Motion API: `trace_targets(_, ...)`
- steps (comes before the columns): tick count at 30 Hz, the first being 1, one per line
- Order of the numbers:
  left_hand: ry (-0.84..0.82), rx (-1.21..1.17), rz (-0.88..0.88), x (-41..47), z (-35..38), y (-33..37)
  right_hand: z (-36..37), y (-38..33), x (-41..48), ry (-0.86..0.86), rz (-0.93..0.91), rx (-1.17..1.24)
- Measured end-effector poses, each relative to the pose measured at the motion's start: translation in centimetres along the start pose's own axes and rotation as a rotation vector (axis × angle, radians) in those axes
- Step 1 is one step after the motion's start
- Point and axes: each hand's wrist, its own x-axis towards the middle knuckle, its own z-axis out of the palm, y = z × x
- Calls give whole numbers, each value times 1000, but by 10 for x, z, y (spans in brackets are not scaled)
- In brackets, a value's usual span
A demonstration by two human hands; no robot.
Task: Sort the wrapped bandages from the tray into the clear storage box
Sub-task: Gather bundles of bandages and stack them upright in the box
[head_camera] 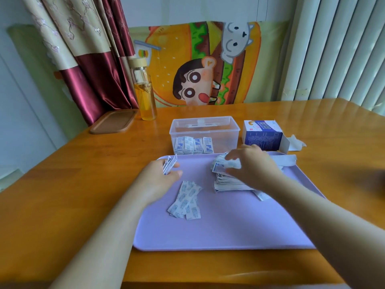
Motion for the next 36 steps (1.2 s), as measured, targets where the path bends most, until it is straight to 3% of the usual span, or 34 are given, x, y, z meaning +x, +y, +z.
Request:
trace_targets(2, -12, -215, -26, -3, 4, 6, 3, 12, 12, -91, 67, -55)
trace_targets(4, -26, -408, -57, -7, 11, 11, 8, 19, 18, -139, 124, 56)
trace_targets(9, -15, -768, -181, -9, 18, 13, 5, 26, 21, -104, 167, 251)
trace_targets(16, 3, -1326, -390, -5, 21, 20, -5, 39, 17, -157, 240, 324)
trace_targets(18, 26, -1427, -454, -5, 23, 20, -13, 37, 12, -81, 235, 428)
trace_targets(21, 51, -1494, -512, -7, 32, 24, -28, 15, -2, 15, 225, 761)
trace_targets(25, -83, -1436, -454, -15, 51, 41, -17, -31, -23, -162, 120, 1025)
trace_targets(30, -140, -1290, -402, -17, 58, 38, -7, -49, -31, -25, -52, 787)
trace_targets(33, -130, -1408, -436, -18, 51, 36, -19, -38, -34, -165, -274, 676)
trace_targets(36, -150, -1386, -419, -19, 47, 36, -19, -31, -40, -230, -444, 406)
